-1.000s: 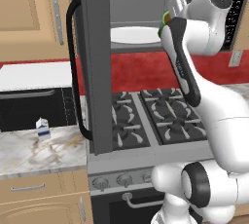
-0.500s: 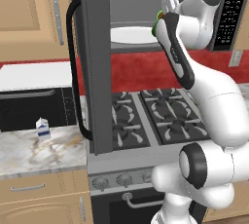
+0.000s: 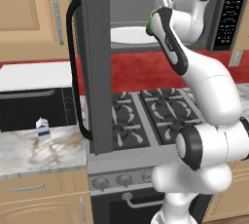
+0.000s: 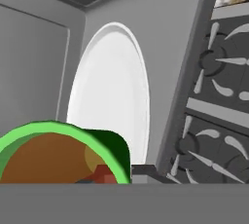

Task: Place the microwavable item in the microwave. Then, close the microwave door and press the start button.

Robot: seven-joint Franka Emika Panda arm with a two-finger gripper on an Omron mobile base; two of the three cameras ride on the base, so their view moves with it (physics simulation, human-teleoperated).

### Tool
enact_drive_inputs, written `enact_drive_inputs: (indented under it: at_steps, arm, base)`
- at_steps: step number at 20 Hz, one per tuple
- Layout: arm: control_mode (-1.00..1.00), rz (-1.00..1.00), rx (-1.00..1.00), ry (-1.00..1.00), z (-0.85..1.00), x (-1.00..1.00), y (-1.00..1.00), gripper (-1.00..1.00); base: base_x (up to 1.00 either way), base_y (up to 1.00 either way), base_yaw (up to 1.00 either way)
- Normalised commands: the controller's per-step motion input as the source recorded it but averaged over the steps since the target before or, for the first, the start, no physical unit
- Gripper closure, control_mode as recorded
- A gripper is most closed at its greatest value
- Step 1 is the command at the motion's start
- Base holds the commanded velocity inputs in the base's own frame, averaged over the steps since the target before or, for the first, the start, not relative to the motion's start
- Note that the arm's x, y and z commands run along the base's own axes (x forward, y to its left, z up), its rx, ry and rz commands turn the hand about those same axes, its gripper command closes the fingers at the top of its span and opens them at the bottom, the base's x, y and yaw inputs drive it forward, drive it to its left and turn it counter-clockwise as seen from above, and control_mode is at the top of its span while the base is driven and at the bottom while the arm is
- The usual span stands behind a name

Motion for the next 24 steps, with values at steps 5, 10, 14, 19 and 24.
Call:
enact_drive_inputs:
  at_steps: [5,10,14,19,24]
  arm:
    - [-1.0,0.04,0.0,0.17,-0.12,0.28,0.17,1.0]
    - [-1.0,0.02,0.0,0.18,-0.15,0.05,0.11,1.0]
    - [-1.0,0.01,0.0,0.19,-0.15,0.07,0.08,1.0]
    - [-1.0,0.0,0.0,0.08,-0.16,0.15,0.08,1.0]
    - [-1.0,0.0,0.0,0.01,-0.17,0.11,0.1,-1.0]
  base:
    - [0.0,0.0,0.0]
    - [0.0,0.0,0.0]
    - [0.0,0.0,0.0]
    - [0.0,0.0,0.0]
    - [0.0,0.0,0.0]
